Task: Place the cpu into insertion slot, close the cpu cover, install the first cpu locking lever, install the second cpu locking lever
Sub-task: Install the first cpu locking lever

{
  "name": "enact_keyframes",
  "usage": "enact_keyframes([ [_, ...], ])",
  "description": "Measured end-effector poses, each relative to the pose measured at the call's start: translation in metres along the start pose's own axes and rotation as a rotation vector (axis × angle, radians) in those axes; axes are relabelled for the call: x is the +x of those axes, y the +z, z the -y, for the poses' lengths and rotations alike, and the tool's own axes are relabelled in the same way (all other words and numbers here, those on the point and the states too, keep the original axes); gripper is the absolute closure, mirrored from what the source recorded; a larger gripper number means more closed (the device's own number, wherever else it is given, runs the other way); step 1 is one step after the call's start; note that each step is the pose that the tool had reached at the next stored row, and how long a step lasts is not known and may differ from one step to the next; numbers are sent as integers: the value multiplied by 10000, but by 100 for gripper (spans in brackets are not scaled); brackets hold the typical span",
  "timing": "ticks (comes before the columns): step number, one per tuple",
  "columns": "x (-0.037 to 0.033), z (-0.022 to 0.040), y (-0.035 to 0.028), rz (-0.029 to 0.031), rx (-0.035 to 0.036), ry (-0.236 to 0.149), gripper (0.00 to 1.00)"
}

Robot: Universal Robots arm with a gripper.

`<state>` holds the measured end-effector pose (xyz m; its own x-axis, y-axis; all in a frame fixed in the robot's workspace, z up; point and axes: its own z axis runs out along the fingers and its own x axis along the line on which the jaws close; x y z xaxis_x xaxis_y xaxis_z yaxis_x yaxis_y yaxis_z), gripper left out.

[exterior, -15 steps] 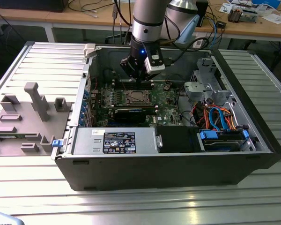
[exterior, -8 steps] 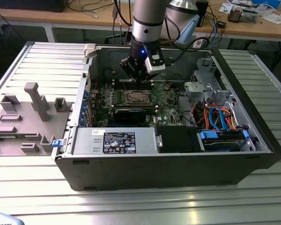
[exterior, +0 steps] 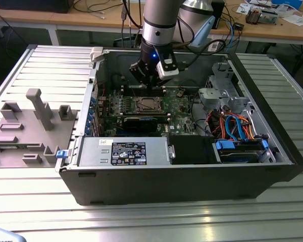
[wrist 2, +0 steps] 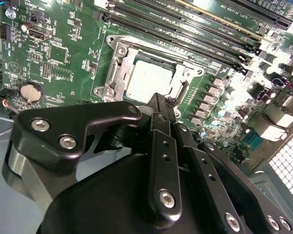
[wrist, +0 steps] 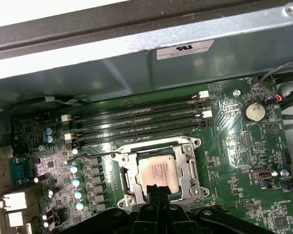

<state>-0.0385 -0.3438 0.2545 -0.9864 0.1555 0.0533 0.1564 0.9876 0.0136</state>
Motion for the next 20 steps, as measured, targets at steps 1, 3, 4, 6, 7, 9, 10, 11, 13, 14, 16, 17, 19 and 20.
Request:
enact_keyframes([
  [1,0,0,0,0,1,-17,89],
  [3,0,0,0,-1,3,-73,89],
  [4,0,0,0,-1,5,-112,89],
  [6,0,0,0,-2,8,-159,89],
  [7,0,0,0,-2,9,-175,89],
  [9,0,0,0,-3,11,-211,89],
  [10,0,0,0,-3,13,-232,89],
  [11,0,0,0,-3,13,-260,89],
  [13,0,0,0,-4,15,-290,89],
  [14,0,0,0,-4,16,-308,89],
  [16,0,0,0,-5,19,-357,89],
  [17,0,0,0,-5,19,-371,89],
  [19,0,0,0,-5,21,-407,89],
  [20,0,0,0,-6,22,-426,89],
])
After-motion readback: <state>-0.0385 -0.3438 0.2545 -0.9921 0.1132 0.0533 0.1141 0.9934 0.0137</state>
